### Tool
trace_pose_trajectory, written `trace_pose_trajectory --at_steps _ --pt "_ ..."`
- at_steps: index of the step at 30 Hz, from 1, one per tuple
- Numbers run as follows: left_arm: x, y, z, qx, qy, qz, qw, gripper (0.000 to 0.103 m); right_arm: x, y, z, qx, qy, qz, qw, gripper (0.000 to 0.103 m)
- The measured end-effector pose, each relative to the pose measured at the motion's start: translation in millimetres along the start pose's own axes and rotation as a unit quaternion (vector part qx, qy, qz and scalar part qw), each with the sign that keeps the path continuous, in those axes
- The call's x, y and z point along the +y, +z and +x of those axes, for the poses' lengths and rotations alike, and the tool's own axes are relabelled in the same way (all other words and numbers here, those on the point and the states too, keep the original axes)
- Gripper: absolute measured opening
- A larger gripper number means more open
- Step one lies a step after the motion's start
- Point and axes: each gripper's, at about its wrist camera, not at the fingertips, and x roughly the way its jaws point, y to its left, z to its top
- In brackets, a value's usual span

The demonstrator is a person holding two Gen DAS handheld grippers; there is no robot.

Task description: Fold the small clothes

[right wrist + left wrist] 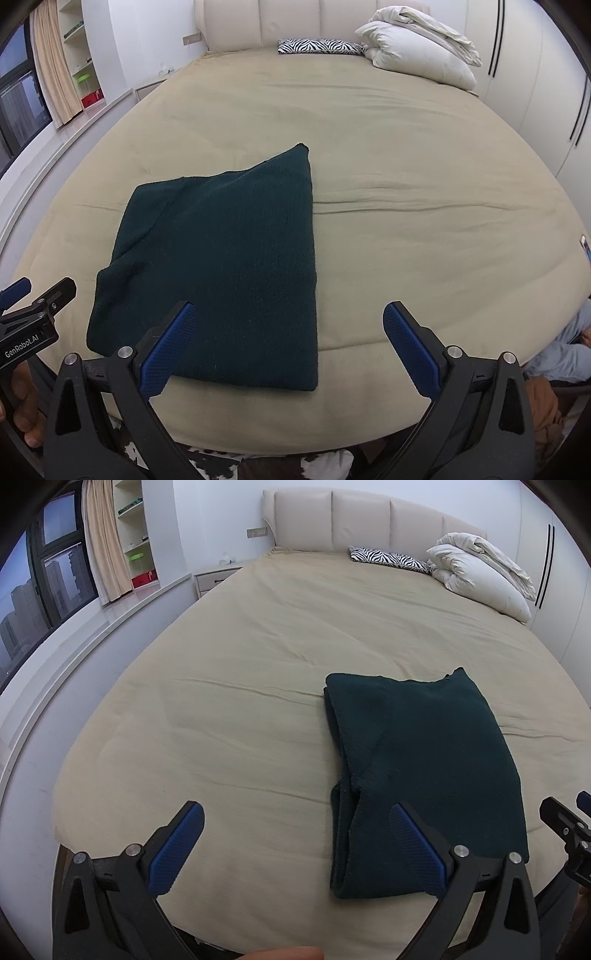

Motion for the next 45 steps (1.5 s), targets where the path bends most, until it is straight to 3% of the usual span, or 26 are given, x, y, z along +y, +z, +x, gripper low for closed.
trace_pose_trajectory --at_steps 45 --pt "-0.3 0.0 3.5 0.003 -0.005 0.002 1.0000 0.103 4.9 -1.8 4.5 0.004 -0.003 0.007 1.000 0.103"
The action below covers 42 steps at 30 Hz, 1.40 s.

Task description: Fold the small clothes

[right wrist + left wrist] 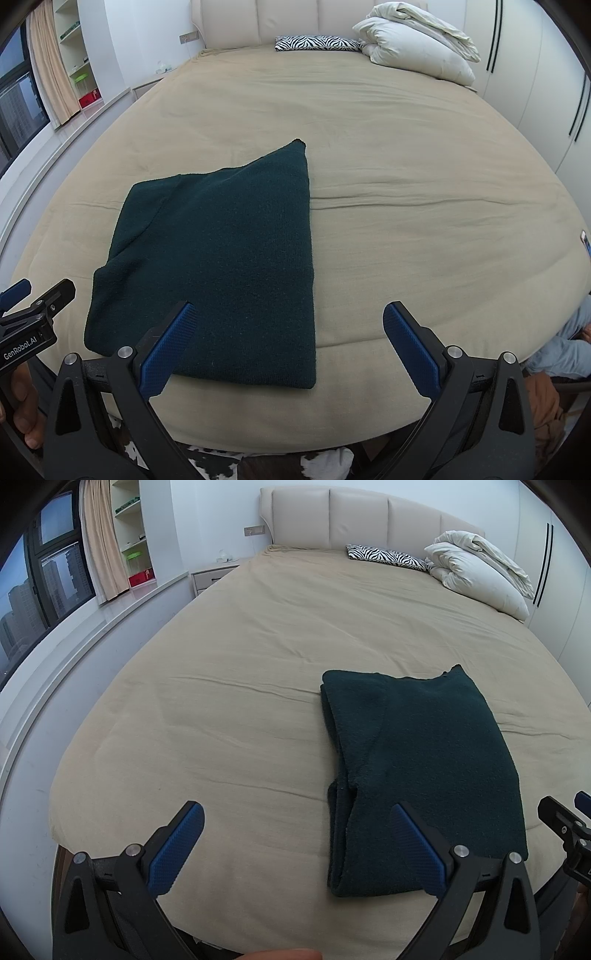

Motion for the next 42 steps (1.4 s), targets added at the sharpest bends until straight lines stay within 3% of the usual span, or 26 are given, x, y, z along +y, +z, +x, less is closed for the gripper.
trace_pose_trajectory --at_steps 42 --pt "2.8 -1.0 2.9 0.004 -0.005 0.002 1.0000 0.103 -1.4 -3.0 3.1 0.002 -0.001 0.003 1.000 0.103"
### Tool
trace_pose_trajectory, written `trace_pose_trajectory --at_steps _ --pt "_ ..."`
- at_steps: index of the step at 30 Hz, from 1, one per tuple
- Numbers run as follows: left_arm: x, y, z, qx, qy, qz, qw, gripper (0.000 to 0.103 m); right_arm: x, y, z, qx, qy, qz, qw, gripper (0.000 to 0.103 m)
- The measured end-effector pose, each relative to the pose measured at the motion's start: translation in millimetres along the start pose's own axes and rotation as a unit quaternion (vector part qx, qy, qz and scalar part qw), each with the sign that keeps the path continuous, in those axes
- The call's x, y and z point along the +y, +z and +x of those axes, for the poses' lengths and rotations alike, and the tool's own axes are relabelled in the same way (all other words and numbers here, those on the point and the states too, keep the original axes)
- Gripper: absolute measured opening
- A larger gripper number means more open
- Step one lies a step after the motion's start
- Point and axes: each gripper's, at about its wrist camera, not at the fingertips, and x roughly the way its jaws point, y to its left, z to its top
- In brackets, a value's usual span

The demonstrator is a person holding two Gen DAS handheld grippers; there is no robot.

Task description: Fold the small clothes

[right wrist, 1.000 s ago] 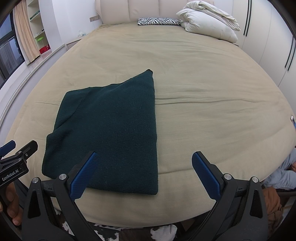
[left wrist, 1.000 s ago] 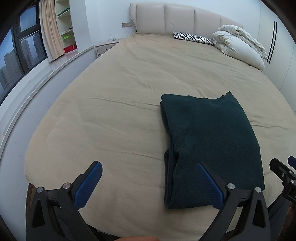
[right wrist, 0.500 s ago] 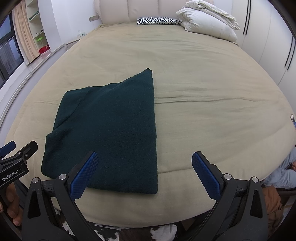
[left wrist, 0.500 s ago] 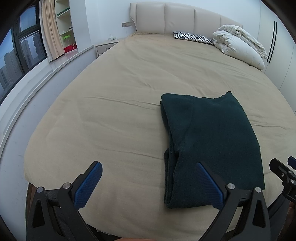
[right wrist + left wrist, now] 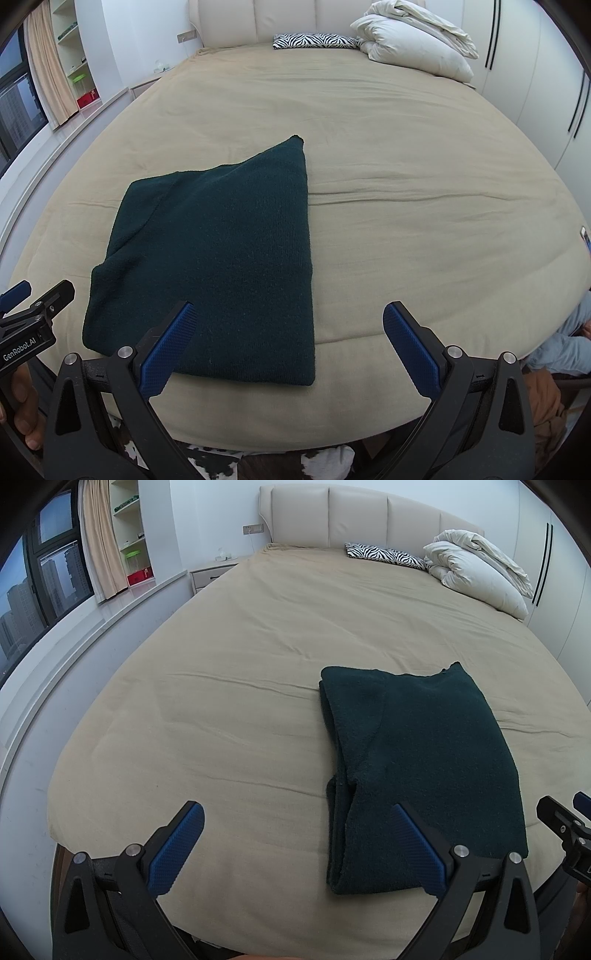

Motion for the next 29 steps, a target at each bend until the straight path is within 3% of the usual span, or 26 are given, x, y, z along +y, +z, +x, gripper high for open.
trace_pose_trajectory --at_steps 29 --pt "3.0 1.1 -0.2 -0.003 0.000 0.008 1.0000 0.103 -2.1 -6.1 0.2 0.003 0.002 0.003 1.000 0.103"
